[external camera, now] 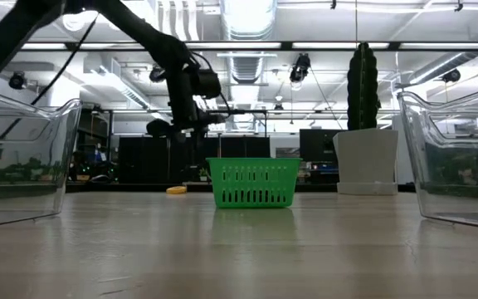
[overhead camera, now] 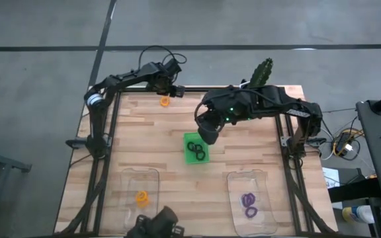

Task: Sort spring keychains
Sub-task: Put the yellow spring keychain into the left transparent bin

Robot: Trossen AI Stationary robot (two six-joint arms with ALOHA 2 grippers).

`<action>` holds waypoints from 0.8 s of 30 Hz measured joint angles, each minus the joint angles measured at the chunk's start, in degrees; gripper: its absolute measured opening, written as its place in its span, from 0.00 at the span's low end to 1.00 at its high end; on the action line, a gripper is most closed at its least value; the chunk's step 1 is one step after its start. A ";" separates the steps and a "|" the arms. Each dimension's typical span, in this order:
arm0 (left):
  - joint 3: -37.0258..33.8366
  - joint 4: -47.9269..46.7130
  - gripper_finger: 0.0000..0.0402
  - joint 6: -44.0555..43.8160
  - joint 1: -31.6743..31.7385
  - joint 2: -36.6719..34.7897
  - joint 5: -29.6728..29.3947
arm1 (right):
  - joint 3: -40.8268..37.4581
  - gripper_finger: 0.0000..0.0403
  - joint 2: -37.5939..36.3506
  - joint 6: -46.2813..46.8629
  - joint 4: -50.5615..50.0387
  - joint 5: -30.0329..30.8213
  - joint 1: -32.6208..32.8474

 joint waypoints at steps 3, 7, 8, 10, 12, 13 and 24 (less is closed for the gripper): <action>0.31 -0.12 0.34 -2.15 1.32 1.82 0.23 | -0.02 0.02 -0.46 -0.18 -0.39 0.19 0.01; 1.04 -1.21 0.34 -5.97 2.78 3.48 0.43 | -0.02 0.02 -1.06 -0.56 -1.60 1.58 0.00; 1.50 -1.02 0.34 -6.01 3.04 3.54 0.50 | -0.02 0.02 -1.20 -0.86 -1.60 1.65 -0.01; 2.36 -1.23 0.34 -6.20 3.21 3.79 1.34 | -0.02 0.02 -1.37 -1.49 -1.57 1.68 -0.02; 3.11 -3.09 0.34 -6.78 3.67 4.12 2.62 | -0.02 0.02 -1.72 -1.84 -1.58 1.68 -0.02; 3.24 -4.22 0.34 -7.80 3.91 4.14 3.65 | -0.02 0.02 -1.91 -1.84 -1.56 1.68 -0.02; 3.83 7.08 0.34 -20.24 -1.54 0.23 9.75 | -0.02 0.02 -3.30 -4.40 -1.47 3.39 -0.61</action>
